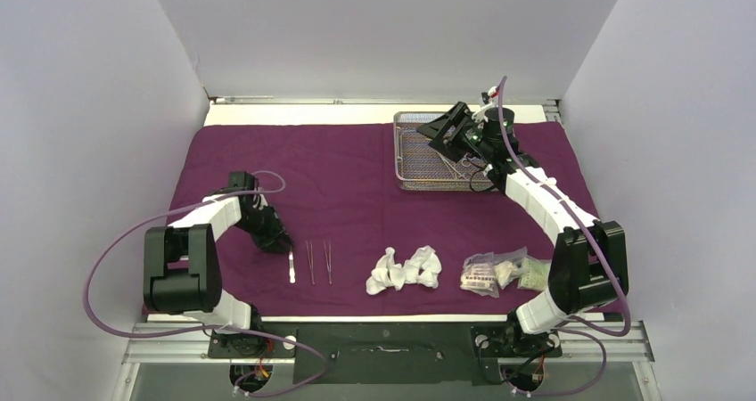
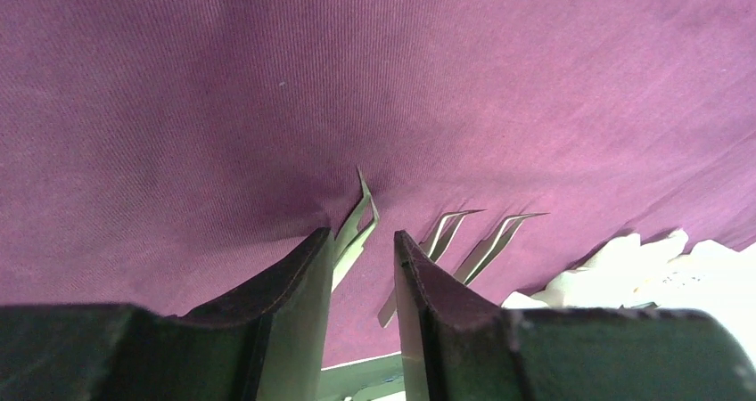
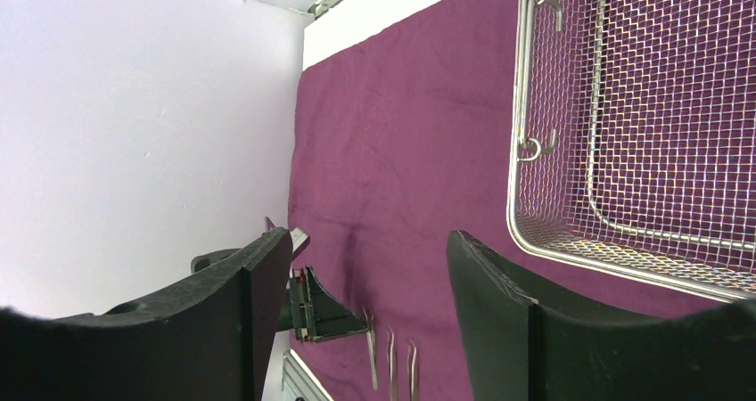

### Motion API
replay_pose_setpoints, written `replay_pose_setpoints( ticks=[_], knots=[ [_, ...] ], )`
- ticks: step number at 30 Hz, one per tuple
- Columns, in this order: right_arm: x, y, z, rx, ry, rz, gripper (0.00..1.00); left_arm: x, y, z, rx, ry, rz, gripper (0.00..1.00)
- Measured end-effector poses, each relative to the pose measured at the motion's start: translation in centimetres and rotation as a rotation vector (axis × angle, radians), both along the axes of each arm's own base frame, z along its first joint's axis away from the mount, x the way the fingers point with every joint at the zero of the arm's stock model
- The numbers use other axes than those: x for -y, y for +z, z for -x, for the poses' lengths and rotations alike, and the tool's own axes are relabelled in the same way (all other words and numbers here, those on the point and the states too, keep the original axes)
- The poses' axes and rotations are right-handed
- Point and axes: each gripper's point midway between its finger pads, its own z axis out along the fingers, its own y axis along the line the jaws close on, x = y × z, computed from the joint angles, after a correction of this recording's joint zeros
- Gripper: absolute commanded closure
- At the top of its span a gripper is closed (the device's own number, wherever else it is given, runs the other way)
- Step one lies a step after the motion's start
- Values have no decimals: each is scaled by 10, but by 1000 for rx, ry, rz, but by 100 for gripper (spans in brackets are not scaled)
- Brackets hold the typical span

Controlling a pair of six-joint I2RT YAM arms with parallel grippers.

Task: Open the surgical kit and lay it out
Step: Place the medical item in the surgical kit.

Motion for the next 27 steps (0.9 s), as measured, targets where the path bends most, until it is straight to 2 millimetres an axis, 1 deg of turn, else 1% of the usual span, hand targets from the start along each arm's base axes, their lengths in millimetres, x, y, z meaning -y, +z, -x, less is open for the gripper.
replay_pose_setpoints(
  ticks=[12,16,19,24,27],
  knots=[
    [0,3,1,6,0,-1,39,-2,-7,4,-23,-11,-37,94],
    [1,7,2,17,-1,-3,39,0,-7,5,-27,-36,-79,95],
    [1,8,3,18,-1,-4,39,3,-2,2,-22,-77,-133,96],
    [1,6,4,13,0,-3,39,6,12,-7,-6,-152,-252,98],
    [1,3,5,7,0,-2,39,8,14,-12,-22,-197,-332,99]
  ],
)
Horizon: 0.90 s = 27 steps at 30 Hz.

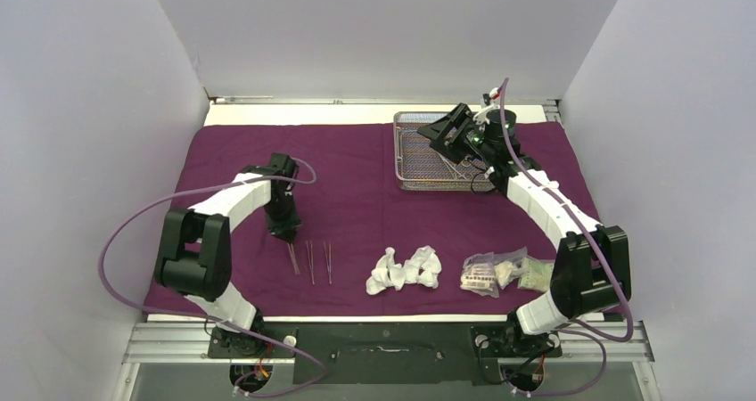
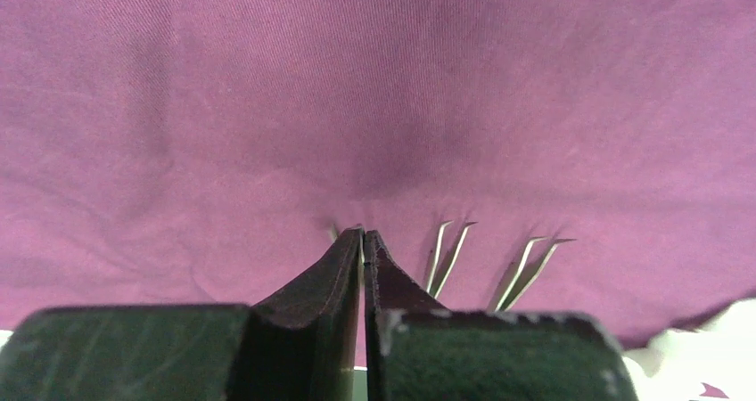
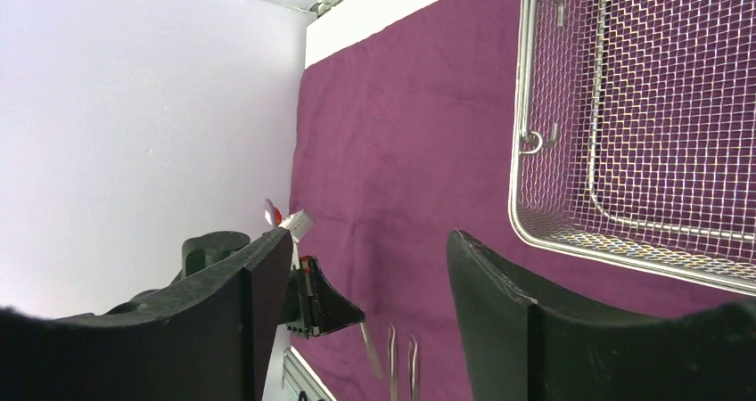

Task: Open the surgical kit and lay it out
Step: Place the medical item in the surgical kit.

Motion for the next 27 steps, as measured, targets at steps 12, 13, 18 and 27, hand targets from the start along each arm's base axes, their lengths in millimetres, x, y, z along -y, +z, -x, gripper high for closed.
replay_pose_setpoints(
  ticks=[12,13,18,27],
  knots=[
    [7,-5,8,-9,-8,0,39,6,-9,17,-166,-193,-268,100],
    [8,-6,8,-11,-11,0,39,6,-10,20,-176,-203,-272,100],
    [11,-7,7,-14,-17,1,39,7,-11,22,-188,-231,-275,100],
    [11,-6,7,-11,-19,0,39,10,-12,24,-200,-249,-256,86]
  ],
)
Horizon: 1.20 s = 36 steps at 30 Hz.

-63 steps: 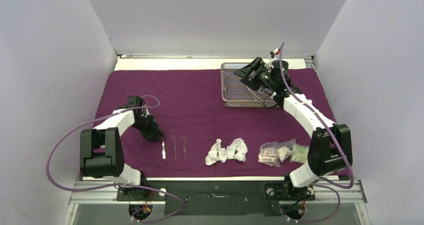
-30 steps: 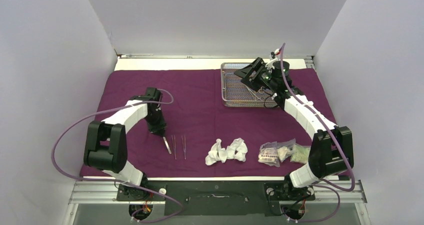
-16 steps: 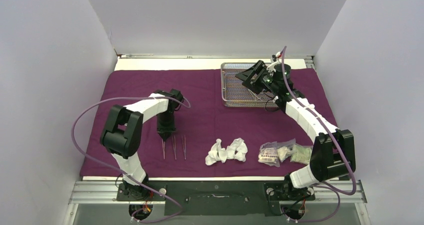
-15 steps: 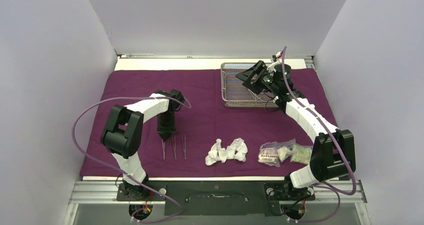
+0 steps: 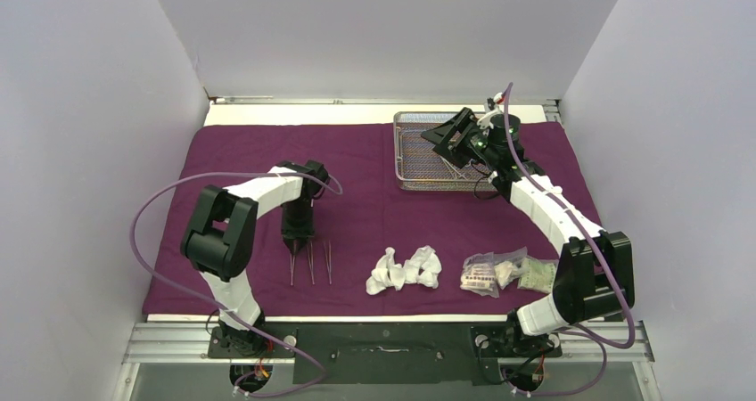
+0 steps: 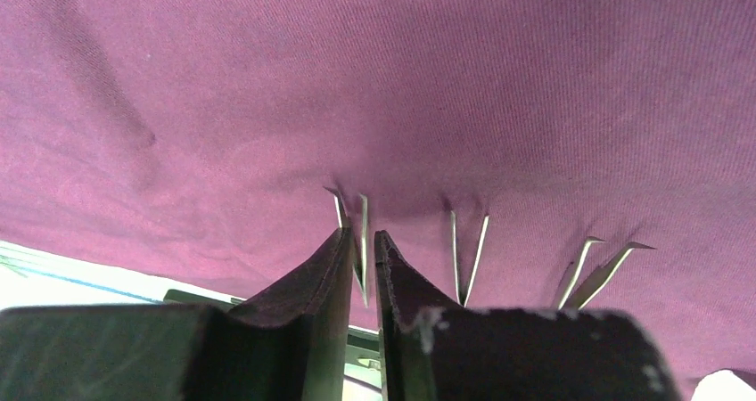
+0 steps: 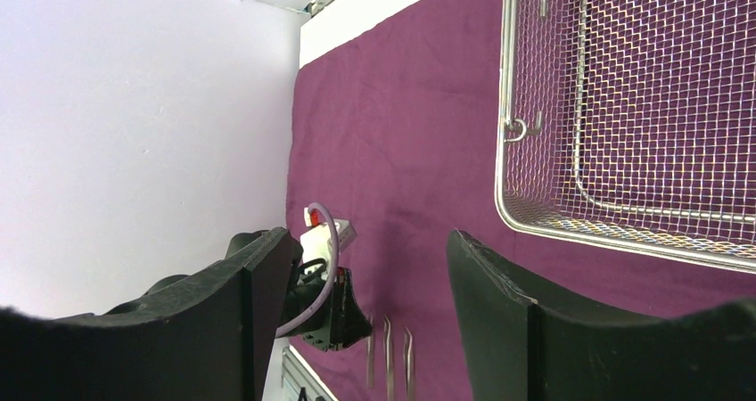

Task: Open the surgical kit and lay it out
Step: Place the medical item in the surgical kit, then pick up the medical item from the container.

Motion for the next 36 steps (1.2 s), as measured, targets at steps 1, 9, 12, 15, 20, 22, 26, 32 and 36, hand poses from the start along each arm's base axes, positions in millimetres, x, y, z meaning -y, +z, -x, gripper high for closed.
replay_pose_setpoints(
  ticks=[1,9,12,15,20,22,26,32,36],
  knots=[
    [0,0,0,0,0,0,39,0,0,0,-1,-1,0,84],
    [1,-4,1,-8,-2,15,36,-1,0,2,-13,-3,-5,74],
    [6,-9,1,-25,-14,56,32,2,9,-3,-10,-2,3,68],
    [14,-11,-1,-26,-38,129,28,13,32,-23,56,-4,46,61],
    [40,0,-14,42,-87,317,25,28,90,-57,270,-17,144,42],
    [54,3,-19,77,-108,417,25,30,115,-65,368,-20,184,30],
    [78,-4,-33,111,-109,637,26,29,150,-78,537,-7,253,6],
    [96,-69,-72,41,15,918,36,32,189,-103,745,14,345,4],
    [103,-128,-78,-50,150,1032,46,33,200,-114,816,23,378,3]
  ],
)
